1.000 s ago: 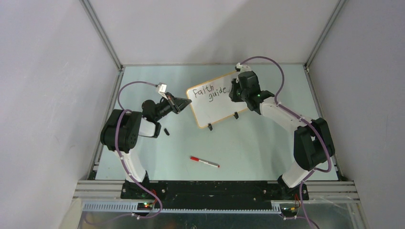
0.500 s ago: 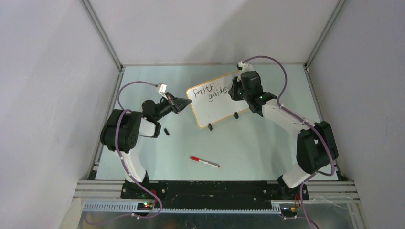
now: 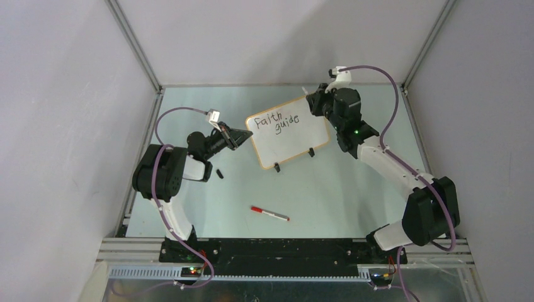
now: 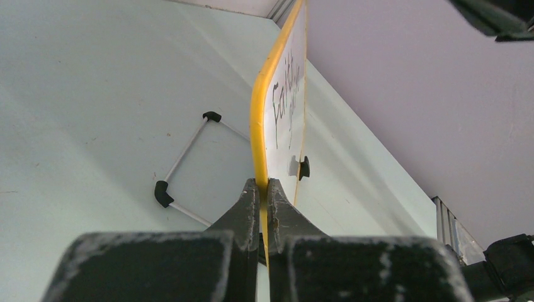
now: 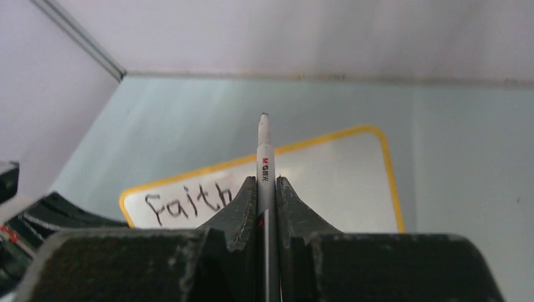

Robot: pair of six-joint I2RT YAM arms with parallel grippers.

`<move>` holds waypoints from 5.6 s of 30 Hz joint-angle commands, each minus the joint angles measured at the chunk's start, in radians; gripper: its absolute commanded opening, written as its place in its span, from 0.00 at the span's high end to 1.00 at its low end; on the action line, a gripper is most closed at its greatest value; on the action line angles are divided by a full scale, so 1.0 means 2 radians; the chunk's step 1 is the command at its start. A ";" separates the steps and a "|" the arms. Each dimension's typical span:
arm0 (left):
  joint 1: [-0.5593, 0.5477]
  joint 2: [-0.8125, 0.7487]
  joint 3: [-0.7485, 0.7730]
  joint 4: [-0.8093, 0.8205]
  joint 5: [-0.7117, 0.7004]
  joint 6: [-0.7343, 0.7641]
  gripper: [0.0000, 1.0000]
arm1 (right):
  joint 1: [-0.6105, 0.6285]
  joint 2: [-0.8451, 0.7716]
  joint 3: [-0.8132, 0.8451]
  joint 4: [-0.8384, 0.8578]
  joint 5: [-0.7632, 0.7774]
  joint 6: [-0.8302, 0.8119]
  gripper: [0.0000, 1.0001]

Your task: Write a sentence on the whiteboard

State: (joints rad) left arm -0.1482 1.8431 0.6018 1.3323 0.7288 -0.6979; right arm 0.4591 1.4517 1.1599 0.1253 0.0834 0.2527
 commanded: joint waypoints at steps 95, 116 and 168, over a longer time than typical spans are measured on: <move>-0.003 -0.010 0.000 -0.006 -0.007 0.031 1.00 | -0.028 0.108 0.077 -0.126 -0.036 -0.008 1.00; -0.004 -0.009 0.001 -0.009 -0.007 0.033 1.00 | -0.026 0.111 0.077 -0.130 -0.075 -0.014 1.00; -0.004 -0.012 0.000 -0.015 -0.007 0.039 1.00 | -0.027 0.101 0.077 -0.168 -0.073 -0.026 1.00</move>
State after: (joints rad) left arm -0.1532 1.8359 0.5980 1.3224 0.7139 -0.6884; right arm 0.3996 1.6608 1.2762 -0.2134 -0.0376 0.2195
